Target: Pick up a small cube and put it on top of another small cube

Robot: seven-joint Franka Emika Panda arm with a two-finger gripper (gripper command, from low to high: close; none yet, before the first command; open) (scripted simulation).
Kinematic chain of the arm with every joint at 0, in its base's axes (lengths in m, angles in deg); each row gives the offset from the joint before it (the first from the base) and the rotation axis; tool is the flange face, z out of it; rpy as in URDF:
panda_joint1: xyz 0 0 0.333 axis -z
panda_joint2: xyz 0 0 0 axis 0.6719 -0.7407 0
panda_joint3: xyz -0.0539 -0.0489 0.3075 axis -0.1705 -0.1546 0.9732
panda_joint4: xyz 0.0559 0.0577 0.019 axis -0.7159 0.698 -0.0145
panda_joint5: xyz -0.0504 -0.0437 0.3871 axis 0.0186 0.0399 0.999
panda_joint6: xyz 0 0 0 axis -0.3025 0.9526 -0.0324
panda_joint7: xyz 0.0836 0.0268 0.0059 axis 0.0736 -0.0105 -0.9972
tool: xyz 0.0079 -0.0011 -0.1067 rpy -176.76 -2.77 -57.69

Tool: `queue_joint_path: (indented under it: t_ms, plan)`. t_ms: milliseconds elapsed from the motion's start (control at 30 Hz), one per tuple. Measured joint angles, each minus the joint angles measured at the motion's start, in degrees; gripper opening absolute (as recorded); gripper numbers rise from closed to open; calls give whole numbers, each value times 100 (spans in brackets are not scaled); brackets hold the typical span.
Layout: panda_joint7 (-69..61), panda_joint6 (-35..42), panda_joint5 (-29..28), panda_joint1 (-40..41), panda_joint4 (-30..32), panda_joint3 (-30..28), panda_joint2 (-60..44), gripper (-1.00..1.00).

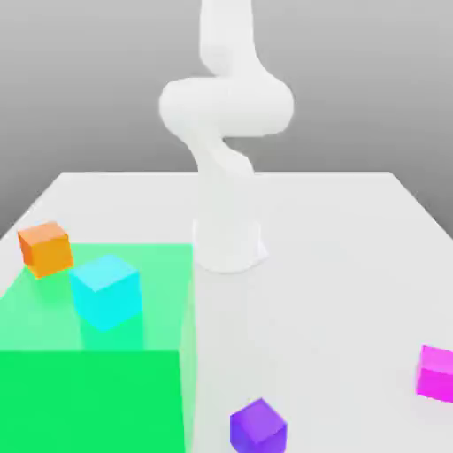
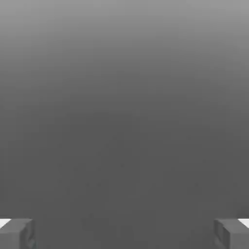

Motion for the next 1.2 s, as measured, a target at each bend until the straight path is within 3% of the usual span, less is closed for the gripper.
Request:
queue_joint_path:
  t_ms: [233,567,900,1067,1100,1200]
  plan:
    - [620,-608,-7,-10,-110,541,-1418,0]
    - [2974,-1370,43,397,338,970,-3504,0]
    - [5826,-2099,-396,271,860,589,-5548,0]
    - [6254,-2794,-513,138,805,295,-6495,0]
    - [6278,-2923,-537,105,776,254,-6656,-100]
    - [6280,-2929,-538,105,775,254,-6656,-100]
